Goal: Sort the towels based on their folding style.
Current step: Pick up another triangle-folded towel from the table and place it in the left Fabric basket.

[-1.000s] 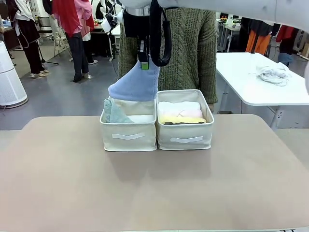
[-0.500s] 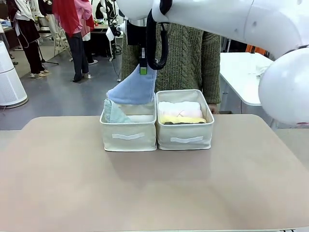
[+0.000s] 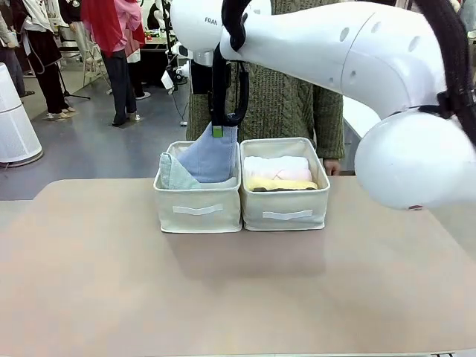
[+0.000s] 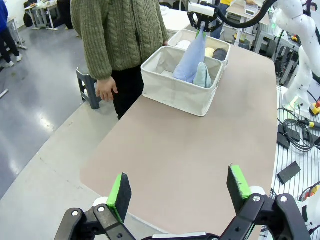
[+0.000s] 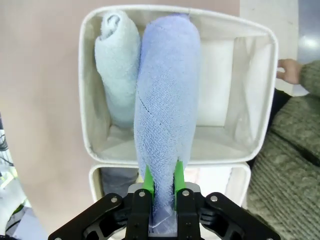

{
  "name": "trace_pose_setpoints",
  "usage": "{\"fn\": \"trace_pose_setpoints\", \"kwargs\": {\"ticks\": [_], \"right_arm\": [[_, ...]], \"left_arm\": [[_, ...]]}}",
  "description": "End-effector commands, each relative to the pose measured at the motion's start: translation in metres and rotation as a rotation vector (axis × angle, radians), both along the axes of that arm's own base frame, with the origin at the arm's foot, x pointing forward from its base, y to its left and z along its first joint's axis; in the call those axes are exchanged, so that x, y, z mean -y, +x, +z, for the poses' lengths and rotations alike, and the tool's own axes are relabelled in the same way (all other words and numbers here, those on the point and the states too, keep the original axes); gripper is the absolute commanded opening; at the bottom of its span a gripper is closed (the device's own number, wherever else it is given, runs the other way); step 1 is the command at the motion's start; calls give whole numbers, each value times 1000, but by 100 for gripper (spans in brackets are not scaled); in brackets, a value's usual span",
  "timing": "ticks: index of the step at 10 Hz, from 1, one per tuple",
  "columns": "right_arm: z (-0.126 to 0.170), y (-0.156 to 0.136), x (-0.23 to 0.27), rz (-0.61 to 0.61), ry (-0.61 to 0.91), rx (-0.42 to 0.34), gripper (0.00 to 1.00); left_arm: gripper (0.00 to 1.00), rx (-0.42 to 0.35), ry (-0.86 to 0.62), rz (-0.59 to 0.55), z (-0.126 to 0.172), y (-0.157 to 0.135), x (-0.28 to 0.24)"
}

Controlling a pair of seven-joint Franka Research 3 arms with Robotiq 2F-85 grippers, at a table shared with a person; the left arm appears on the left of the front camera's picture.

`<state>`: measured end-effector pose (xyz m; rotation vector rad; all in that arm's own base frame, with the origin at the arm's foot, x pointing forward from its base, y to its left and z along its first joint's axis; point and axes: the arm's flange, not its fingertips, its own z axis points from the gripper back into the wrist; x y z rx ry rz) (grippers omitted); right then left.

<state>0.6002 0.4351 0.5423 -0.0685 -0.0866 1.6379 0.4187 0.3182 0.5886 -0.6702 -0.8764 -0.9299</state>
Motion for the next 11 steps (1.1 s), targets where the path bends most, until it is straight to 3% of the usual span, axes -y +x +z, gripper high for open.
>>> {"fn": "trace_pose_setpoints", "kwargs": {"ticks": [1, 5, 11], "right_arm": [[17, 34, -24, -4, 16, 7, 18], [-18, 37, -31, -32, -52, 90, 18], [-35, 32, -29, -10, -56, 27, 18]], "left_arm": [[100, 6, 0, -1, 0, -2, 0], [100, 6, 0, -1, 0, -2, 0], [100, 6, 0, -1, 0, -2, 0]]}}
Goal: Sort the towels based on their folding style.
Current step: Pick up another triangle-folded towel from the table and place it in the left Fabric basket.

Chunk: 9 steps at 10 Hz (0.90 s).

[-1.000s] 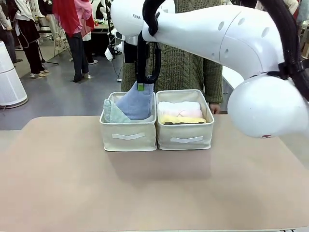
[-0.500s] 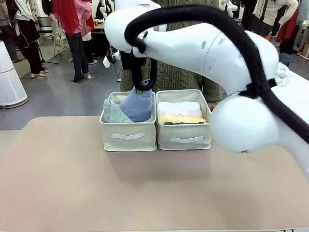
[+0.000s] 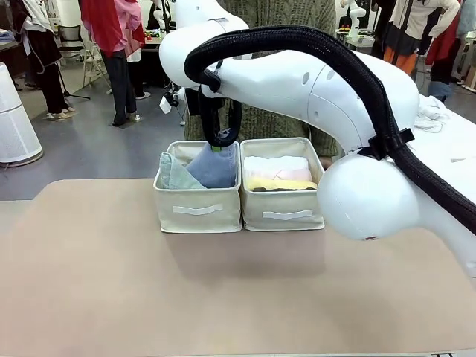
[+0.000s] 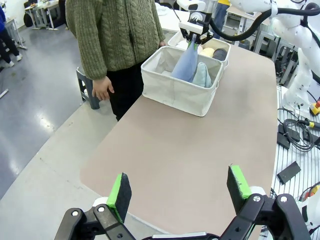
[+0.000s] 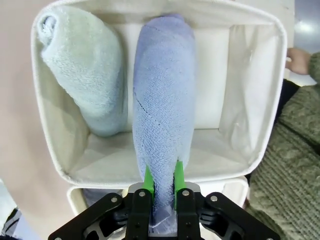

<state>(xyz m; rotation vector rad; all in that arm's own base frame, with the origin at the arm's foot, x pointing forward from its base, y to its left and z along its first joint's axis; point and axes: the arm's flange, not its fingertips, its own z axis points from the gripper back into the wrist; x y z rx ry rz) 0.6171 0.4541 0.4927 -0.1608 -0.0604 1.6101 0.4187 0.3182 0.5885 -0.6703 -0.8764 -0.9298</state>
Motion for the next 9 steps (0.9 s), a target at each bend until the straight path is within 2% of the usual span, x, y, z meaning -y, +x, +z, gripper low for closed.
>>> {"fn": "trace_pose_setpoints", "kwargs": {"ticks": [1, 2, 5, 9], "right_arm": [[13, 14, -9, 20, 15, -25, 18], [11, 8, -9, 40, 25, -45, 18], [17, -14, -9, 52, 9, -38, 18], [11, -12, -7, 28, 15, -23, 18]], "left_arm": [[100, 6, 0, -1, 0, -2, 0], [100, 6, 0, -1, 0, -2, 0], [100, 6, 0, -1, 0, -2, 0], [100, 6, 0, -1, 0, -2, 0]]}}
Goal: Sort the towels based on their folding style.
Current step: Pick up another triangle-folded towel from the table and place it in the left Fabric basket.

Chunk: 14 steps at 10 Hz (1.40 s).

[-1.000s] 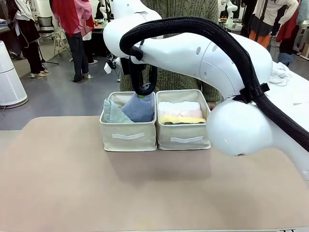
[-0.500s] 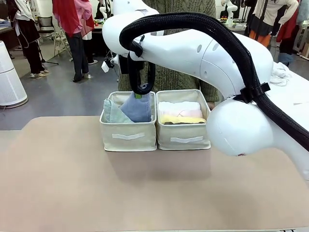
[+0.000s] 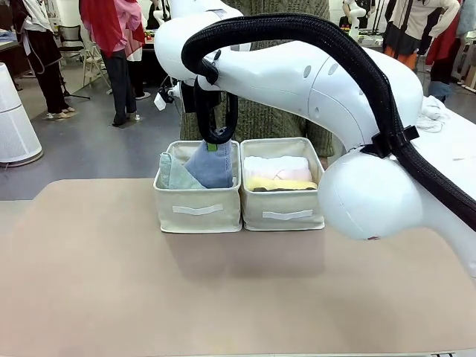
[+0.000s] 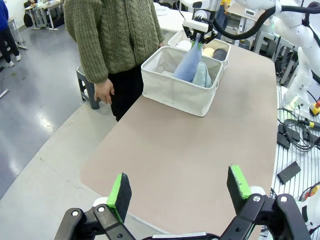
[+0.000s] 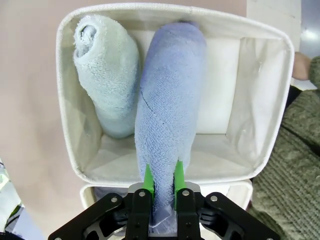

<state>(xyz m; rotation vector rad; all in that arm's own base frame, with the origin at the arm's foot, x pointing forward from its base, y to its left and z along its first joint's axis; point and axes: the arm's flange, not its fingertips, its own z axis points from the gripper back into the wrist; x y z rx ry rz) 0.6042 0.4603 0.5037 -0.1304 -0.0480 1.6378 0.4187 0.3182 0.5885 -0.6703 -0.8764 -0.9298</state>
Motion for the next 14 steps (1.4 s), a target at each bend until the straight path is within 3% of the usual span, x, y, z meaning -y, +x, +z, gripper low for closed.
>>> {"fn": "trace_pose_setpoints", "kwargs": {"ticks": [1, 14], "right_arm": [[0, 1, -1, 1, 6, 5, 18], [-50, 17, -3, 17, -4, -99, 18]], "left_arm": [[100, 6, 0, -1, 0, -2, 0], [100, 6, 0, -1, 0, -2, 0]]}}
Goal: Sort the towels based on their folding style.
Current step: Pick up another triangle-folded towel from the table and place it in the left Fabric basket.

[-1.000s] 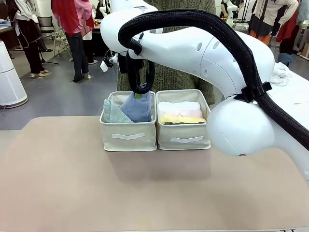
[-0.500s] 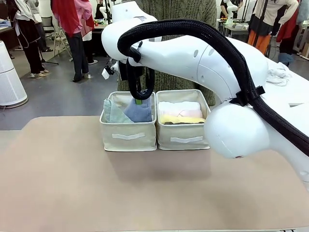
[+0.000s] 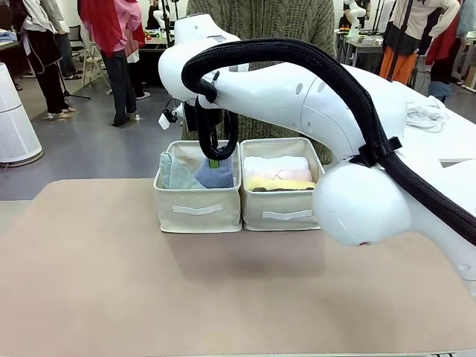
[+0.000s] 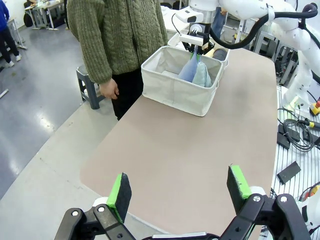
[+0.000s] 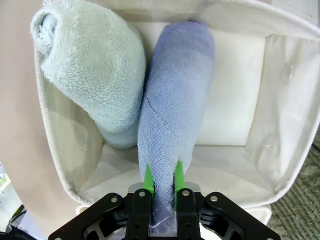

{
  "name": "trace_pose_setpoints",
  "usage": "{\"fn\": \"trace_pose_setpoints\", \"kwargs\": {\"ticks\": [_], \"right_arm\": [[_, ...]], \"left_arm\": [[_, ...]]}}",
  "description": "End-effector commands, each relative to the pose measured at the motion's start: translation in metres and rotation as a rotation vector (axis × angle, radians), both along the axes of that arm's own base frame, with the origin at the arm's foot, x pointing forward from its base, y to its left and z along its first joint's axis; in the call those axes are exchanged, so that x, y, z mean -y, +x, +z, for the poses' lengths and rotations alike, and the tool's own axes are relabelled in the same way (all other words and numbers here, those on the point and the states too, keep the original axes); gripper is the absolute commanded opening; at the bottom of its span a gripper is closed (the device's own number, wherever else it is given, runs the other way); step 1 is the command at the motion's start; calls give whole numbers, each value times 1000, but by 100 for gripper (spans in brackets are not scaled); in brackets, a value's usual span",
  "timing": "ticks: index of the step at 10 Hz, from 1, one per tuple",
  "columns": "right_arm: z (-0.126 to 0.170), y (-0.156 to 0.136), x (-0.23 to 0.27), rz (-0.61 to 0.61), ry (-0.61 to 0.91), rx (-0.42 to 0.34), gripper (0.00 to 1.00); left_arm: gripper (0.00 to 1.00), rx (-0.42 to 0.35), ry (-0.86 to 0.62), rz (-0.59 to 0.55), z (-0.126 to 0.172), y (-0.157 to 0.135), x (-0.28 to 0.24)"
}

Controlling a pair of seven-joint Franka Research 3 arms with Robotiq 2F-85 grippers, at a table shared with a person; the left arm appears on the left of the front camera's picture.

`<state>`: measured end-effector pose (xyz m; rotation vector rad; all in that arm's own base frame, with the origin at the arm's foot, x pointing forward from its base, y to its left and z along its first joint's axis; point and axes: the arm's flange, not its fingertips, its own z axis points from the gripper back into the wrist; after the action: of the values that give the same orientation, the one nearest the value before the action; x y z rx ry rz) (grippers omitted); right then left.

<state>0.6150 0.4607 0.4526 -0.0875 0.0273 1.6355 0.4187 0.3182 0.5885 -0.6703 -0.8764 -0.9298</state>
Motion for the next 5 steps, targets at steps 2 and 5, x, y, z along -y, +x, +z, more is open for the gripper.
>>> {"fn": "trace_pose_setpoints", "kwargs": {"ticks": [2, 5], "right_arm": [[1, 5, -4, 32, 15, -27, 18], [3, 5, -4, 43, 23, -37, 100]], "left_arm": [[100, 6, 0, -1, 0, -2, 0], [100, 6, 0, -1, 0, -2, 0]]}}
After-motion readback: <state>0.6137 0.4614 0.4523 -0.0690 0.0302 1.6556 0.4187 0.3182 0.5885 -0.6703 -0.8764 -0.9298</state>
